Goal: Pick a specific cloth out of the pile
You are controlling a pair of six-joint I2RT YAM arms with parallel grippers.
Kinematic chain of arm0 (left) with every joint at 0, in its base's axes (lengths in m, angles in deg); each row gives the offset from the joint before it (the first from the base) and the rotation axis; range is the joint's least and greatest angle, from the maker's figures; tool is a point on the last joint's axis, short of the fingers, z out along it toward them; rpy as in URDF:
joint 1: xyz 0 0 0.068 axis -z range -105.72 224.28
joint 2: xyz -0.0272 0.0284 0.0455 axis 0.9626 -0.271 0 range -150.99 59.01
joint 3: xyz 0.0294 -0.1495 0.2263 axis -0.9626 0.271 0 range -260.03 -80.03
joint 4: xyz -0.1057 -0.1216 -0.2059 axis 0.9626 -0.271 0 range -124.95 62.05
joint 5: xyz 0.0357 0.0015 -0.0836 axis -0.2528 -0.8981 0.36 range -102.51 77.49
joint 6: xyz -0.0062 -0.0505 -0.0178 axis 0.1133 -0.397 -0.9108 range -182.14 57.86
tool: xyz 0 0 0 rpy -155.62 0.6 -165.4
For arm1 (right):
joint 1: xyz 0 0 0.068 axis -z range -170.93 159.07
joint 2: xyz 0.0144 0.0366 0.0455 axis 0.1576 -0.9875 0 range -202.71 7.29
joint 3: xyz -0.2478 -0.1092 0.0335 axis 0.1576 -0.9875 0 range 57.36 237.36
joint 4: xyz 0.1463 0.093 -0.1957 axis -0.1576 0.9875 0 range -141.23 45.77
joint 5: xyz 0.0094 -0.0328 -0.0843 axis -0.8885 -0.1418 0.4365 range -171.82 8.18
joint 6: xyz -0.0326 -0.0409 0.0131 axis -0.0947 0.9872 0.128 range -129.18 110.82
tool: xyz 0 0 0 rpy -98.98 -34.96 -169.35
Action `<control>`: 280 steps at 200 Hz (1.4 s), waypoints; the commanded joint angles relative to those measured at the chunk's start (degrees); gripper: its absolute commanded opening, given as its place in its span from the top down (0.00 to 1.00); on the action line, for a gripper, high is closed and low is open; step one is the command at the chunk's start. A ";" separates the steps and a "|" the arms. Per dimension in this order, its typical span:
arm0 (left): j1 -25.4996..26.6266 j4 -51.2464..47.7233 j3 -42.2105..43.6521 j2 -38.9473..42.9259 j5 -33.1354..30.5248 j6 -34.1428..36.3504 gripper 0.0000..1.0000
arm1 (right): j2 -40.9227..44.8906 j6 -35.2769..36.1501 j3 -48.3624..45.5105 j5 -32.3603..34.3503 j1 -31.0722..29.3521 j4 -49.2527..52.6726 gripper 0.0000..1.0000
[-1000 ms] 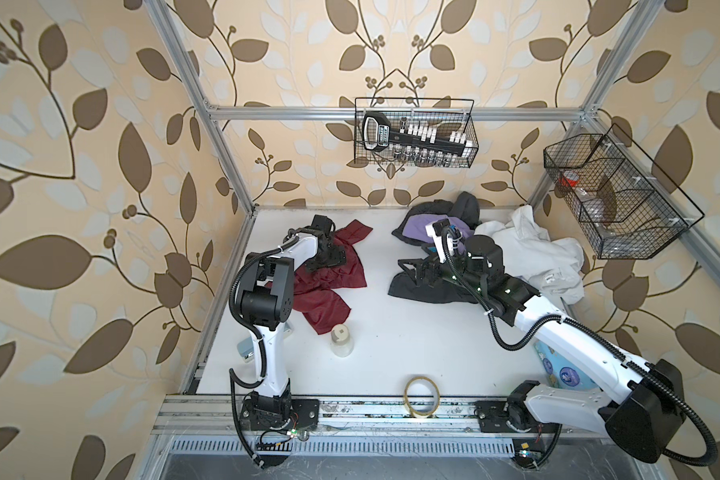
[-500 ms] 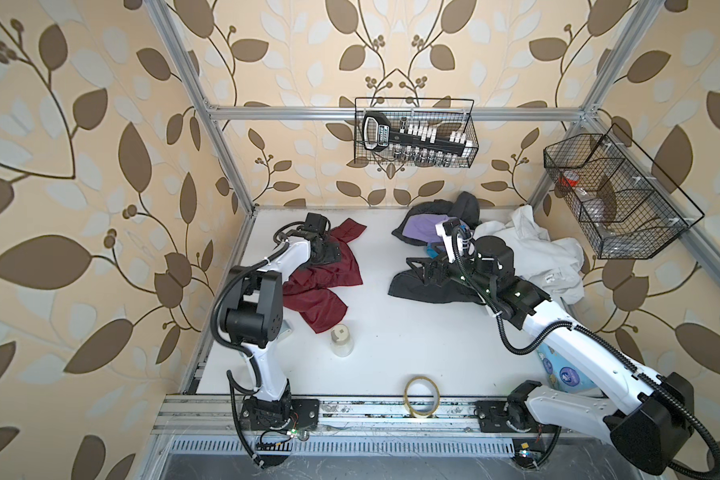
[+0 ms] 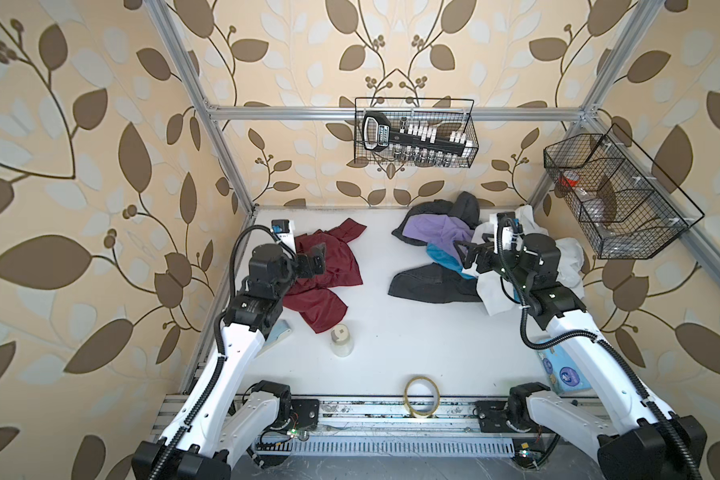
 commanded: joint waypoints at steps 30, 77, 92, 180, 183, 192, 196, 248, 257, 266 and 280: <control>0.10 19.65 17.00 -0.45 -3.97 9.19 0.01 | -1.46 3.87 -14.04 20.01 4.85 -13.85 0.01; -0.73 34.65 23.70 -8.58 -6.61 10.11 0.01 | -4.12 1.93 -26.15 17.45 9.76 -34.02 0.00; -1.52 37.42 24.13 -12.03 -8.07 9.95 0.01 | -7.67 2.37 -28.06 17.99 9.75 -38.33 0.01; -5.86 50.84 25.49 -28.68 -6.64 9.22 0.01 | -22.24 4.56 -43.12 18.80 8.98 -77.41 0.01; -5.92 51.87 25.62 -29.47 -6.55 9.22 0.01 | -22.90 4.64 -43.26 18.67 8.98 -78.19 0.01; -6.41 53.22 25.61 -32.30 -6.39 8.69 0.01 | -24.87 4.83 -42.95 18.11 8.98 -79.36 0.01; -6.77 53.37 25.36 -33.21 -6.07 8.31 0.01 | -25.73 4.99 -42.54 17.89 8.98 -79.43 0.01; -8.42 50.60 23.71 -33.89 -5.45 6.76 0.01 | -26.31 6.79 -36.12 13.38 9.16 -67.42 0.01; -8.49 50.60 23.66 -34.02 -5.46 6.69 0.01 | -26.27 6.74 -36.00 13.33 9.16 -66.96 0.00; -8.60 50.59 23.56 -34.06 -5.52 6.58 0.03 | -26.31 6.77 -36.02 13.37 9.16 -66.99 0.01; -8.58 50.59 23.64 -34.00 -5.44 6.66 0.01 | -26.21 6.64 -36.06 13.47 9.18 -67.00 0.00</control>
